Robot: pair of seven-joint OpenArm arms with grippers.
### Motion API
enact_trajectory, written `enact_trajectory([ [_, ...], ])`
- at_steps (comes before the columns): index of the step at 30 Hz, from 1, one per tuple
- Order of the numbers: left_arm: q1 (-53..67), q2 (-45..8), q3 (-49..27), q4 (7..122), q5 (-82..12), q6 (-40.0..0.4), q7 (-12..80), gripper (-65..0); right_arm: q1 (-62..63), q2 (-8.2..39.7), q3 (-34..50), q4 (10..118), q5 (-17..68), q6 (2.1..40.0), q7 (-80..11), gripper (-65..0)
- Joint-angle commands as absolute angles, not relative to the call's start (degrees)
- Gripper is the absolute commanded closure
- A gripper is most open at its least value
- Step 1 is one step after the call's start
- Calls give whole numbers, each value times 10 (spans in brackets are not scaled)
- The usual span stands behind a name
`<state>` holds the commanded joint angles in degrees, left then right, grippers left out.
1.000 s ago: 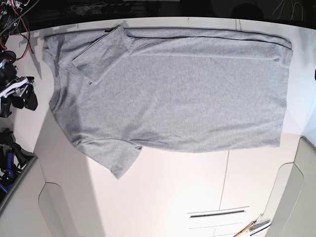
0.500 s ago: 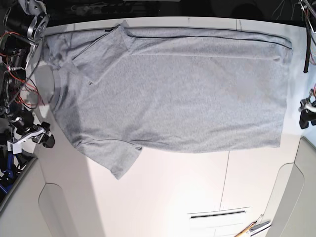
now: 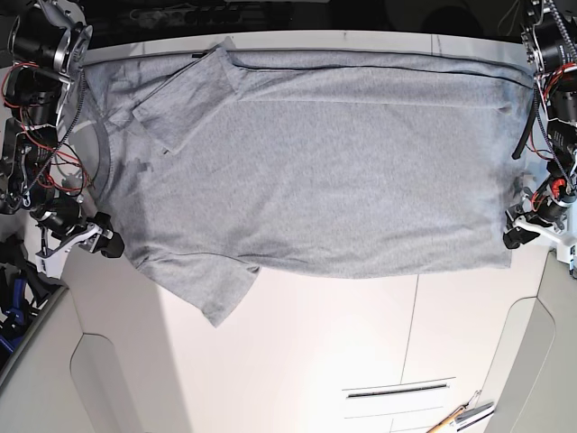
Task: Fold the T-shirt properly
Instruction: 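Grasp the shirt's hem corners with both grippers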
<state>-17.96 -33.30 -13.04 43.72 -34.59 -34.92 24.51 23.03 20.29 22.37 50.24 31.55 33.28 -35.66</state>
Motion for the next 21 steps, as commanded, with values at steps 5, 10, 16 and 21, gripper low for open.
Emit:
enact_trajectory([
  [5, -179, -310, -130, 437, -319, -323, 243, -376, 230, 172, 223, 502, 315, 333, -376, -325],
  [10, -179, -303, -130, 437, -328, -339, 251, -376, 230, 145, 220, 502, 324, 335, -392, -325],
  [16, -180, -304, -130, 437, -345, -358, 262, -357, 231, 143, 166, 502, 325, 339, -401, -325],
  [21, -180, -304, -130, 437, -345, -358, 262, -143, 232, 143, 163, 503, 323, 339, -401, -166],
])
